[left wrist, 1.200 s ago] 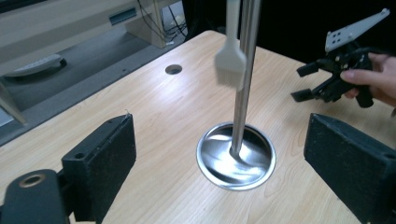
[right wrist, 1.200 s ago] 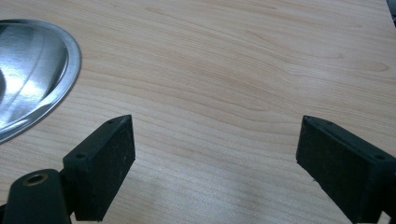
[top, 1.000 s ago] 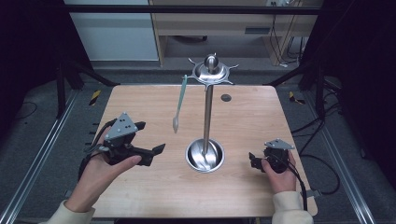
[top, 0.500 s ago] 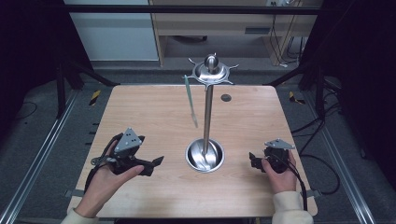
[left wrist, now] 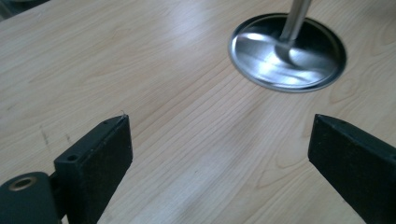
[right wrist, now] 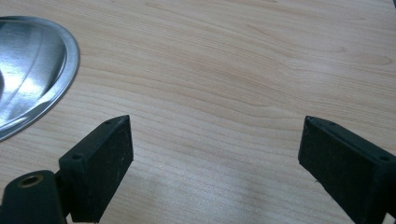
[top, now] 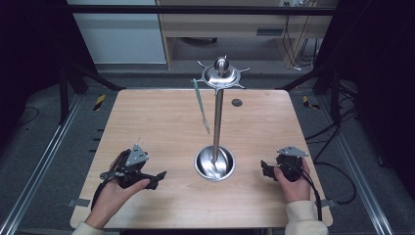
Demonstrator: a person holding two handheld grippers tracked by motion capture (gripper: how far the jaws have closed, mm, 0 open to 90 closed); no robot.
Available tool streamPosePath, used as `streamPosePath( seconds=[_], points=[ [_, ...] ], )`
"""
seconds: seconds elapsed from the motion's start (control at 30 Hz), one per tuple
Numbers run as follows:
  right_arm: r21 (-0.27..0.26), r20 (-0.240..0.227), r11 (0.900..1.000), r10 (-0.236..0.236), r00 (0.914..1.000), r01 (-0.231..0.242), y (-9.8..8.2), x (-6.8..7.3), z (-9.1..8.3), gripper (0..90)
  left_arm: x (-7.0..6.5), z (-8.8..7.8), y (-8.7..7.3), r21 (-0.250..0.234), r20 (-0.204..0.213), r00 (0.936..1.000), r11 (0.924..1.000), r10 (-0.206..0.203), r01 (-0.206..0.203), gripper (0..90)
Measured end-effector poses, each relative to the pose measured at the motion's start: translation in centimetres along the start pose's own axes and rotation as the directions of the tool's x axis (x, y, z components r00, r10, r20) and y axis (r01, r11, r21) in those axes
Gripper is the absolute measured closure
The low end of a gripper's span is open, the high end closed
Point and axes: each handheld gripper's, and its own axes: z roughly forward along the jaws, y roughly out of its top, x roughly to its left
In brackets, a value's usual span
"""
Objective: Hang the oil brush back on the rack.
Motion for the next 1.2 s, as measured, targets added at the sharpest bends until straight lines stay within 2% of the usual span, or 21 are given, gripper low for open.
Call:
streamPosePath(
  seconds=[0.07,0.2,0.3,0.37,0.57,0.7,1.0,1.2],
  points=[
    [0.0,0.0,1.0,0.0,1.0,0.0,0.0,0.0,0.0,10.8,0.5,0.4,-0.7,0.005,0.0,0.9997,0.9997,-0.023,0.023,6.2],
    [0.002,0.001,1.0,0.0,1.0,0.0,0.0,0.0,0.0,10.8,1.2,1.0,-1.7,0.028,-0.027,0.9994,0.9994,-0.02,0.02,6.2],
    [0.003,0.003,1.0,-0.005,1.0,0.005,0.0,0.0,0.1,10.8,2.0,1.5,-2.6,0.032,-0.04,0.998,0.9982,-0.05,0.051,6.2],
    [0.004,0.003,1.0,-0.006,1.0,0.006,0.0,0.0,0.1,10.7,2.5,1.7,-3.1,0.041,-0.052,0.9973,0.9977,-0.053,0.055,6.2],
    [0.007,0.001,1.0,-0.008,1.0,0.008,-0.1,0.0,0.1,10.8,4.0,2.2,-4.5,0.044,-0.08,0.9913,0.9931,-0.105,0.109,6.2],
    [0.007,0.002,1.0,-0.006,1.0,0.006,-0.1,0.1,0.1,10.8,4.8,2.4,-5.1,0.047,-0.1,0.987,0.9903,-0.126,0.131,6.2],
    [0.011,0.002,1.0,-0.006,1.0,0.006,-0.1,0.1,0.2,10.8,6.4,3.1,-6.4,0.064,-0.151,0.976,0.9838,-0.157,0.168,6.5],
    [0.014,0.003,1.0,-0.021,0.9998,0.021,-0.1,0.1,0.2,10.8,6.7,3.1,-6.6,0.076,-0.168,0.9742,0.9834,-0.15,0.165,6.7]
  ],
)
